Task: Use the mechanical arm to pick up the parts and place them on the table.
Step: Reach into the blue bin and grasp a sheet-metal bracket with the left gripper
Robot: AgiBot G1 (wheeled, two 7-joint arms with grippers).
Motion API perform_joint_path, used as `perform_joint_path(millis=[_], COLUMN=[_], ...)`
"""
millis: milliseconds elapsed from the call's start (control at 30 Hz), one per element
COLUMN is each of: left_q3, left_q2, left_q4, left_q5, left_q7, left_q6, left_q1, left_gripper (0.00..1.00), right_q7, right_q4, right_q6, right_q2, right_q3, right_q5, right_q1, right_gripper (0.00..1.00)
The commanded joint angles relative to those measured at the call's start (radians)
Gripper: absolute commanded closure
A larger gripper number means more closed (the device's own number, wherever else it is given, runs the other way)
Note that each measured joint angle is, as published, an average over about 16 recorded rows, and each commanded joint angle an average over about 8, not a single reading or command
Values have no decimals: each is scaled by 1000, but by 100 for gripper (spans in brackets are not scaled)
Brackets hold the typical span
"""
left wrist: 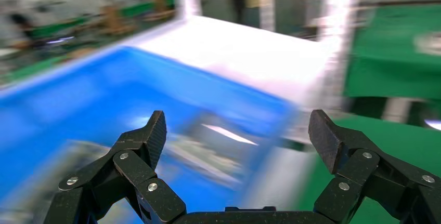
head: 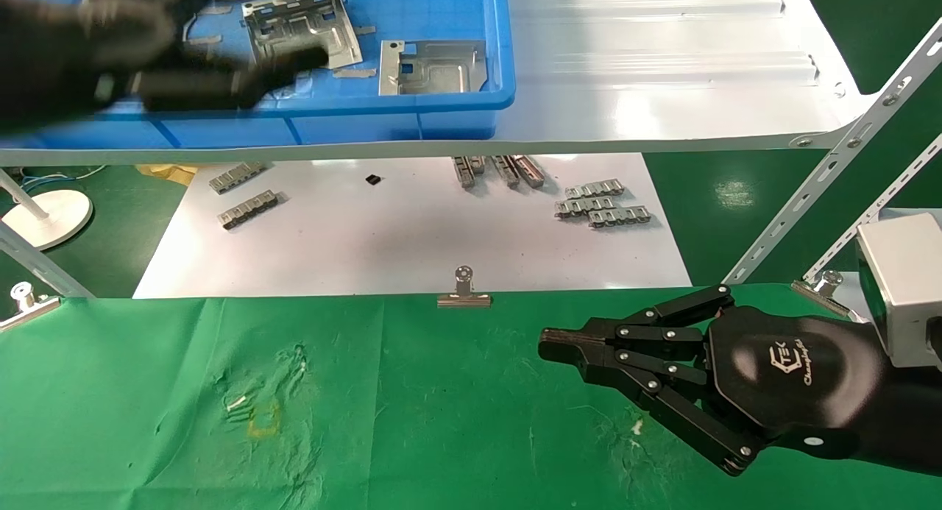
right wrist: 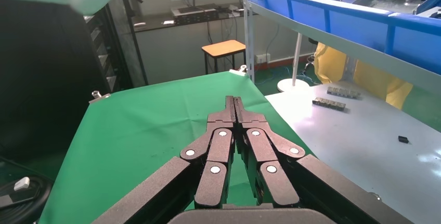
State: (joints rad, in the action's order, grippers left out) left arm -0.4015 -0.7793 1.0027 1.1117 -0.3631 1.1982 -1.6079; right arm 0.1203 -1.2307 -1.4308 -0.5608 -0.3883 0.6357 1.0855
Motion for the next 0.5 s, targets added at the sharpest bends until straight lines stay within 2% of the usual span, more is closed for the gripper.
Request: perform_joint_path(millis=[33, 200, 333, 367, 400, 500], left_q3=[-38, -165, -223, -230, -236, -243], left_q2=[-51, -210, -312, -332, -350, -387], left_q4=[-78, -373, -577, -617, -654, -736], left_q5=[90, 330, 436, 450, 461, 474], left_q7=[-17, -43, -35, -27, -17, 17], left_q6=[-49, -135, -193, -206, -217, -239], left_q1=[-101, -313, -418, -435, -450, -482], left_gripper=[0, 0, 0, 5, 14, 51], right_q7=[0, 0, 0, 0, 0, 0], right_q4=[0, 0, 0, 0, 0, 0], right_q6=[0, 0, 0, 0, 0, 0], right_q2=[0, 0, 0, 0, 0, 0], right_q3=[0, 0, 0, 0, 0, 0], right_q5=[0, 0, 0, 0, 0, 0], right_q1=[0, 0, 0, 0, 0, 0], right_gripper=[100, 100, 100, 100, 100, 100])
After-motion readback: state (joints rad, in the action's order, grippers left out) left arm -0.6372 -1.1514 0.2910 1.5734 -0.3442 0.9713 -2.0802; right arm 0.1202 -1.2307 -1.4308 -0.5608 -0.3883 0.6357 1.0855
